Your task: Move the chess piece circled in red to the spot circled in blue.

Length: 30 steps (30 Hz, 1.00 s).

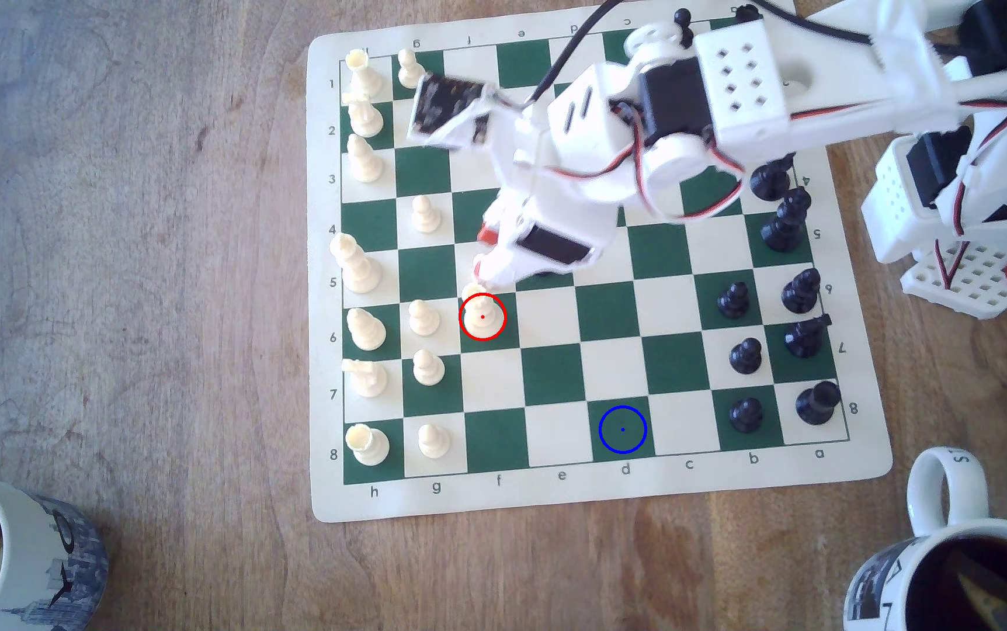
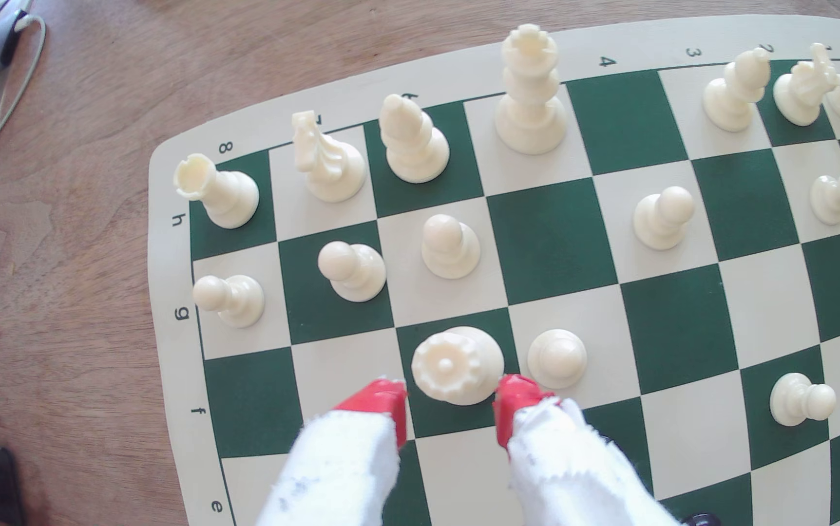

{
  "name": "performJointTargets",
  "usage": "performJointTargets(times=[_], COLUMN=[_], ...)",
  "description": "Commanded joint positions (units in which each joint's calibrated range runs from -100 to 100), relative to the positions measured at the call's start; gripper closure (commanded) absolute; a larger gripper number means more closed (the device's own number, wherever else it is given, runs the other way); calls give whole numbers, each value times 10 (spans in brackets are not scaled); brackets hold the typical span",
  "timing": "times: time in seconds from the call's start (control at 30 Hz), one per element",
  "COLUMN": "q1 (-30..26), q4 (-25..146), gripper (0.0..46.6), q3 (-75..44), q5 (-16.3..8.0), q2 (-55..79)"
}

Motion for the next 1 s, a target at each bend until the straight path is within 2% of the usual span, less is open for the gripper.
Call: performJointTargets(times=[0.0,0.33,0.97], q1=[-8,-6,1], q4=[-10,-24,-35], gripper=[362,332,332], q3=[-70,-95,-88], q5=[-2,-6,-6], q2=[19,75,102])
